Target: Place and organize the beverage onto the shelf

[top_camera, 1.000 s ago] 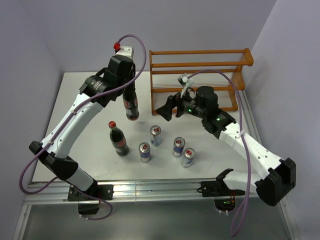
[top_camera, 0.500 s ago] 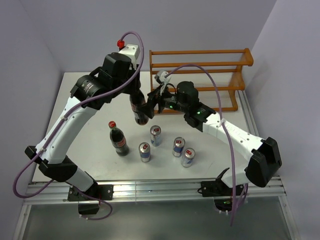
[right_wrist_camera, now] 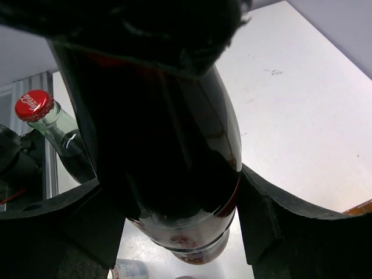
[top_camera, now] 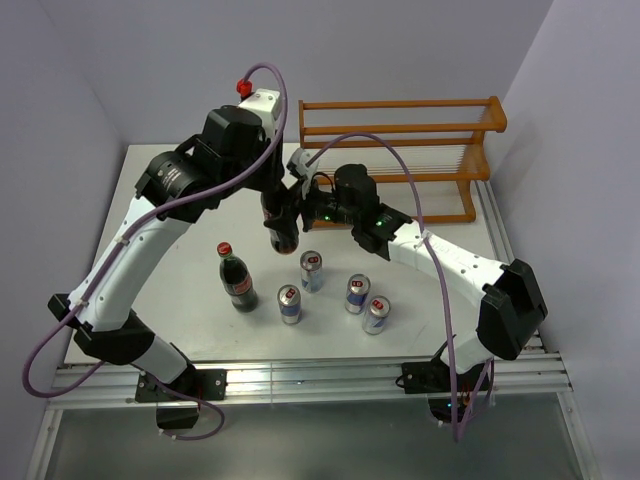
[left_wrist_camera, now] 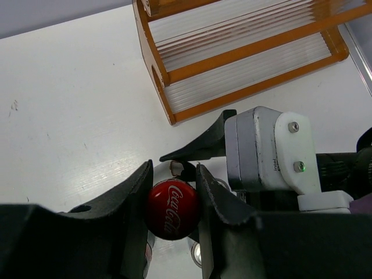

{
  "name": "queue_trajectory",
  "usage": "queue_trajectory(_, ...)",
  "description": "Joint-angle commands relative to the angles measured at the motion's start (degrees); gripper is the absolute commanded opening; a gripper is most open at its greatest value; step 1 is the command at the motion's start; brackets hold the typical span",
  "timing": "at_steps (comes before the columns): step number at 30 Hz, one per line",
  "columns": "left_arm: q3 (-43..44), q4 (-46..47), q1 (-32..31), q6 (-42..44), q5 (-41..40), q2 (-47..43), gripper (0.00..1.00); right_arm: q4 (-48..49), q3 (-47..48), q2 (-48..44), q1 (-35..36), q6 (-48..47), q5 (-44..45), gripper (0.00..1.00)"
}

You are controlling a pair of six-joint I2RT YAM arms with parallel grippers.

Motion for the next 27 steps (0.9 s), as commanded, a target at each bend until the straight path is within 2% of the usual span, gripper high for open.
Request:
queue_trajectory(1, 5.46, 11.81, -0.49, 0.00, -0.80, -4.90, 0.00, 3.75, 2.61, -0.02, 0.28, -1.09, -0.46, 0.48)
queue_trajectory(2, 5.29, 11.99, -0.49, -0.09, -1.06, -5.16, 0.00, 5.06, 2.61, -0.11, 0.28, -1.01, -0.82, 0.22)
queue_trajectory(3, 4.94, 12.34, -0.49, -0.35, -1.33, -5.60, 0.01, 5.86, 2.61, -0.37, 0.37, -0.75, -0.99, 0.07)
queue_trajectory(4, 4.85, 12.95, -0.49, -0.35, -2.29, -5.69, 0.03, 6.82, 2.53, -0.63, 0.54, -0.22, -0.82, 0.00)
queue_trajectory(5, 4.58, 13.31, -0.49, -0.44, -2.56, -5.95, 0.07, 8.22, 2.70, -1.16, 0.80, -0.13, -0.65, 0.00)
queue_trajectory(6, 4.15, 13.66, -0.49, -0.53, -3.00, -6.48, 0.20, 8.76, 2.96, -1.42, 0.98, 0.05, -0.12, 0.00)
queue_trajectory(8, 2.66, 16.10, -0.49, -0.79, -4.40, -7.53, 0.37, 10.51, 3.66, -2.04, 1.68, 0.84, -0.12, 0.00)
queue_trajectory(9, 0.65, 17.16, -0.49, -1.05, -4.67, -9.02, 0.50, 11.65, 3.67, -3.08, 1.86, 1.10, -0.12, 0.00)
queue_trajectory(11, -0.60, 19.36, -0.49, -1.40, -5.71, -10.17, 0.61, 14.98, 3.32, -4.41, 2.47, 3.47, 0.67, 0.00)
queue_trajectory(12, -1.39, 19.98, -0.49, -2.10, -6.07, -10.96, 0.73, 15.87, 3.23, -5.63, 2.83, 4.35, 1.98, 0.00)
queue_trajectory(17, -4.82, 24.20, -0.49, -3.25, -6.51, -13.60, 0.87, 19.92, 3.49, -8.36, 3.18, 7.08, 4.98, 0.00)
queue_trajectory(20, -6.49, 25.35, -0.49, -3.78, -8.18, -15.18, 0.99, 19.05, 4.45, -9.07, 3.27, 6.73, 7.87, 0.00)
queue_trajectory(27, -17.29, 27.90, -0.14, -5.53, -17.66, -20.81, 0.99, 13.96, 6.92, -11.09, 3.09, 3.22, 18.06, 0.00)
